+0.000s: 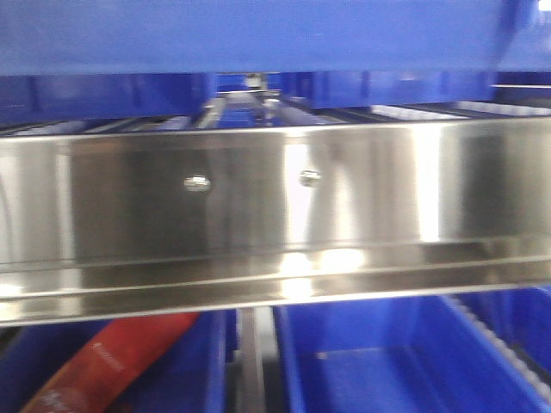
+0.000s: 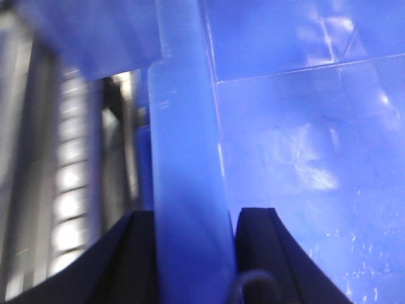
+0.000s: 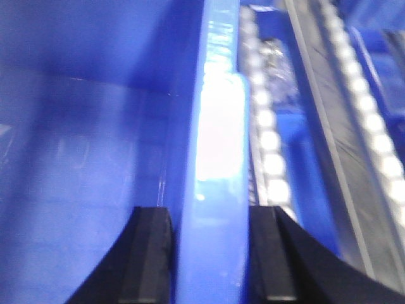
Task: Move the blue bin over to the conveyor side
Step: 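Hold the blue bin with both grippers while driving away from the rack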
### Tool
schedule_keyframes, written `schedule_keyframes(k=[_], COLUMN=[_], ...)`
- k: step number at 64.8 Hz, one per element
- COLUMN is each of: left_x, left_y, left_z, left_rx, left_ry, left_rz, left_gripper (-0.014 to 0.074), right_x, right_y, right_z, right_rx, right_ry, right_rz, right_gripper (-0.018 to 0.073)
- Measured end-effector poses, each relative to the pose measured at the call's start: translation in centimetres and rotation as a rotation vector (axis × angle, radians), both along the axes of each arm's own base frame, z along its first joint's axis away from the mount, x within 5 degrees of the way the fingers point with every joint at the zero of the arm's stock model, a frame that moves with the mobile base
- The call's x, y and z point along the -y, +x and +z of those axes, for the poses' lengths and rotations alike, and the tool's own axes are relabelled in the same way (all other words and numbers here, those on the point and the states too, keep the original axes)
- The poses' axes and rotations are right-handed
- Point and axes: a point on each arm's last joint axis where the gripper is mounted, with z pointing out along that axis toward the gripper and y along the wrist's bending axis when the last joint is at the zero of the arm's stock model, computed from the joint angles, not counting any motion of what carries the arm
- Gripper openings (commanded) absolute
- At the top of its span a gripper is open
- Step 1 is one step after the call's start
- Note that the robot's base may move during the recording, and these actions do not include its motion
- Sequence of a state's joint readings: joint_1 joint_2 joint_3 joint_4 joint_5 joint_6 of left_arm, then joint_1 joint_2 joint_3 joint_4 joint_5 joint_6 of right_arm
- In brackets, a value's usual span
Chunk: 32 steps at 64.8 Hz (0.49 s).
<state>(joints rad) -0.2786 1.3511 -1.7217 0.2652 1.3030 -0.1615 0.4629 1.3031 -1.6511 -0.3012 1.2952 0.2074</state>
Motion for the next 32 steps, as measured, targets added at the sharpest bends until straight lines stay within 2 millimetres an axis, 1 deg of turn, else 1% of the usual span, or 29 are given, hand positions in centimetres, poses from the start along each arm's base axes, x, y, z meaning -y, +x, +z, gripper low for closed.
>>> schedule_keyframes(k=[32], left_x=[0.00], left_y=[0.00], left_z=[0.00], left_rx=[0.000], left_ry=[0.000], left_rz=[0.000], left_gripper=[-0.0016], right_x=[0.00], right_y=[0.00], right_z=[0.00], right_rx=[0.000], right_ry=[0.000], right_rz=[0.000], right_gripper=[-0.0075])
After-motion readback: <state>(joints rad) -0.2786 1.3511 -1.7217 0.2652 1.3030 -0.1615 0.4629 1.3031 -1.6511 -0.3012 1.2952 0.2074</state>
